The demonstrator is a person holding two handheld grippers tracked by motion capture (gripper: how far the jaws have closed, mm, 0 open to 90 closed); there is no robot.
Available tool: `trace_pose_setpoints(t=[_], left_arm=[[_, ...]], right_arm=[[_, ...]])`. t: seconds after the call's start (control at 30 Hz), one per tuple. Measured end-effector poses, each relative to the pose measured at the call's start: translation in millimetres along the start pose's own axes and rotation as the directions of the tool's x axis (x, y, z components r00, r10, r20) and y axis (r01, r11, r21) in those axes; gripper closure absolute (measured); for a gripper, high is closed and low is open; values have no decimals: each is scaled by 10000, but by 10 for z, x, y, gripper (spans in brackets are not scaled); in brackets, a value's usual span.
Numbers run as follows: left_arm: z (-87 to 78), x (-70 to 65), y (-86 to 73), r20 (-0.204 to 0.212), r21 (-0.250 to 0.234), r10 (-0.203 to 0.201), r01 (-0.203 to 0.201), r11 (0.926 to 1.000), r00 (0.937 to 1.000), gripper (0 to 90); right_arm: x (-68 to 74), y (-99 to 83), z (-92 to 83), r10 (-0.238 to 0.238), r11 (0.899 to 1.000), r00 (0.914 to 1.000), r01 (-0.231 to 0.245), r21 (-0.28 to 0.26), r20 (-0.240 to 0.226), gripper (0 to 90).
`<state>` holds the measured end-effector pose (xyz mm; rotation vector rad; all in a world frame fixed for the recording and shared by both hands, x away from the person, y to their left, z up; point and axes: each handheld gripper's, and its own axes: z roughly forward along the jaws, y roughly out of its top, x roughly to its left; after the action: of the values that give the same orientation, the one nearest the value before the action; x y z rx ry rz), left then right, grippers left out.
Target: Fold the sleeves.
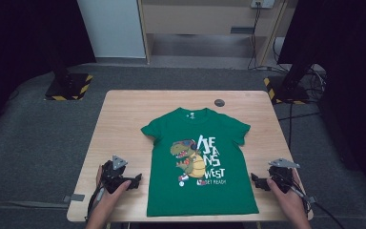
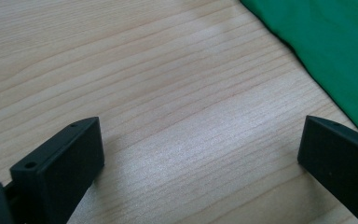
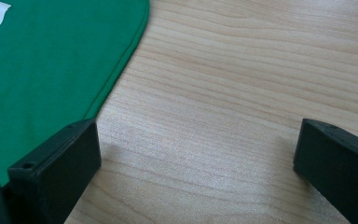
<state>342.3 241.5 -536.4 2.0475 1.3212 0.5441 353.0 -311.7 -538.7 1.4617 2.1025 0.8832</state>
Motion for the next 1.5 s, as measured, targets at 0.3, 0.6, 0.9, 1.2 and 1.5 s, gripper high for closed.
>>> trace_pose_setpoints(t=[0.3,0.6,0.9,1.2,1.5], left_arm=[[-1,-20,5,-185,51,-183,184,9998,9997,0],[-3,-14,1,-100,-7,-121,121,9999,9999,0],[-53,-80,56,142,-215,-69,72,9997,9999,20],[-115,-295,140,588,-480,380,-352,9982,9975,22],[-117,-536,196,1055,-546,902,-848,9949,9903,24]], right_arm=[[11,-7,-6,90,10000,9999,-89,-9,118,5],[11,-12,-14,180,9998,9997,-180,-15,177,8],[14,-14,-95,385,9992,9993,-385,-140,-4,34],[142,53,-156,65,9988,9999,-70,-484,-125,37],[338,106,-147,-475,9976,9981,454,-529,-380,35]])
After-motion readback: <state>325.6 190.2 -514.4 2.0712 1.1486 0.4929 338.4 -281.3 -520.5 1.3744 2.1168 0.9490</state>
